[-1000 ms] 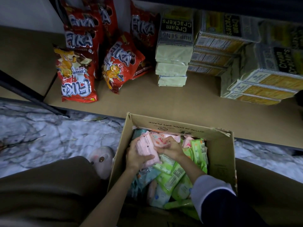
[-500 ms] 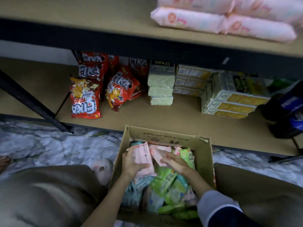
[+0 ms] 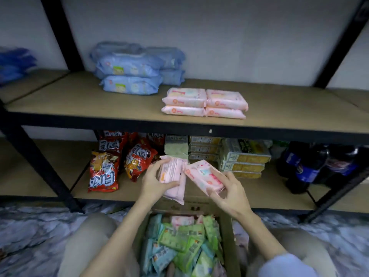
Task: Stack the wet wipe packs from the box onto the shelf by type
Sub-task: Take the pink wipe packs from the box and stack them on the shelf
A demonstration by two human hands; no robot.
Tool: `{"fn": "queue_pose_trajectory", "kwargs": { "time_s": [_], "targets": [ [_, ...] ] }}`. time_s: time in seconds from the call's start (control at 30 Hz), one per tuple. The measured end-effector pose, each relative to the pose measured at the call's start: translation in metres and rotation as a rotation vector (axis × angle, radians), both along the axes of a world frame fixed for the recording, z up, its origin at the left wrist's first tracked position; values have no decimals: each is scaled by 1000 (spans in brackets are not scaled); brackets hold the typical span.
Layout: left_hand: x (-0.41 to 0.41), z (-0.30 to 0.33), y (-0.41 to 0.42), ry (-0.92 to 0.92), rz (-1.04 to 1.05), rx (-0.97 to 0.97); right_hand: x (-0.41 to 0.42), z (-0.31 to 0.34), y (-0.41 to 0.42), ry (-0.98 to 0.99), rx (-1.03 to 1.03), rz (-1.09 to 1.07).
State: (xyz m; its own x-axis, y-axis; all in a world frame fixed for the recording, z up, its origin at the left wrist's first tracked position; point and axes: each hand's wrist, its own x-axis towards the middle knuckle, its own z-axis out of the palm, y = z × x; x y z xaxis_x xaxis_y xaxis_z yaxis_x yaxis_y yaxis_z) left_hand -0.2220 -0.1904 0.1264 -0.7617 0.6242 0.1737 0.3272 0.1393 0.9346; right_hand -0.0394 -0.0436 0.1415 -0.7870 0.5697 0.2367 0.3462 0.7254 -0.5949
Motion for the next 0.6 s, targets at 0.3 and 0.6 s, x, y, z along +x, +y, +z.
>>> {"fn": "queue_pose_trajectory", "kwargs": {
  "time_s": [0.3,0.6],
  "targets": [
    [-9,120,29,104,-104,177,6,88,32,291,224,-74],
    [-54,200,92,248,-70,204,-36,161,75,319,304,-268]
  ]
}}
